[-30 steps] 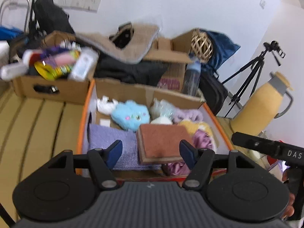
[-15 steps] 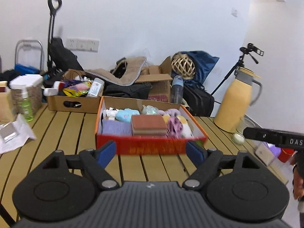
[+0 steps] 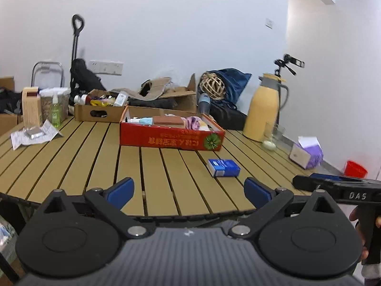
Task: Organize soft objects
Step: 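Withdraw both grippers and move them to the blue box, then close both grippers on the blue box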
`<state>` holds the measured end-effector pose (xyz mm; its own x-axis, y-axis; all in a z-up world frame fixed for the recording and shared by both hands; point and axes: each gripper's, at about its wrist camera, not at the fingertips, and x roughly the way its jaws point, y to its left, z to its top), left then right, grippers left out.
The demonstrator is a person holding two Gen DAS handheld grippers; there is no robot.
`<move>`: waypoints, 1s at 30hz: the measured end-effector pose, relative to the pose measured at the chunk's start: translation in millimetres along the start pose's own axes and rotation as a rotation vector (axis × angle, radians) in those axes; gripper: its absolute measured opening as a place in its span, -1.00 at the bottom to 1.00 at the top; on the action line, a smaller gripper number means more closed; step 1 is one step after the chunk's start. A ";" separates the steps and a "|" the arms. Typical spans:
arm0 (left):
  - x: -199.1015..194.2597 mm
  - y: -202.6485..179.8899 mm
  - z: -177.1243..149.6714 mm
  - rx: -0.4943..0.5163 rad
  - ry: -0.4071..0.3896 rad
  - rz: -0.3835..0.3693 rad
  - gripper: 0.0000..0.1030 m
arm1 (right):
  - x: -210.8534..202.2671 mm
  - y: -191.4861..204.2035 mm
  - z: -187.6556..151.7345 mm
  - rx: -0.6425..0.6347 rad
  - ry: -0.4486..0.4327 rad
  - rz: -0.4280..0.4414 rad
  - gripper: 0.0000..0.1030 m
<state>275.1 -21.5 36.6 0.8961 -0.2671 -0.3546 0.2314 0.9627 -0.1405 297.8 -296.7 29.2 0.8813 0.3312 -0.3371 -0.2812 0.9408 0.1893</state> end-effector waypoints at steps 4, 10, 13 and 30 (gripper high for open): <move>5.8 -5.3 -6.0 -0.001 0.018 -0.004 0.95 | -2.1 3.0 -18.5 0.002 0.037 -0.009 0.61; 39.0 -7.6 -11.4 -0.007 0.054 -0.022 0.95 | 14.5 -2.3 -29.1 0.032 0.031 -0.047 0.55; 70.1 -12.1 -7.7 -0.015 0.059 -0.015 0.94 | 36.3 -12.2 -30.0 0.071 0.043 -0.048 0.35; 299.4 -22.6 28.3 -0.113 0.306 -0.180 -0.22 | 210.3 -95.1 21.6 0.227 0.141 -0.065 -0.29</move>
<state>548.8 -122.0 -40.2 0.6860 -0.4492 -0.5724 0.3169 0.8926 -0.3207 518.0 -318.0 -39.8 0.8289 0.2920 -0.4771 -0.1191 0.9255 0.3596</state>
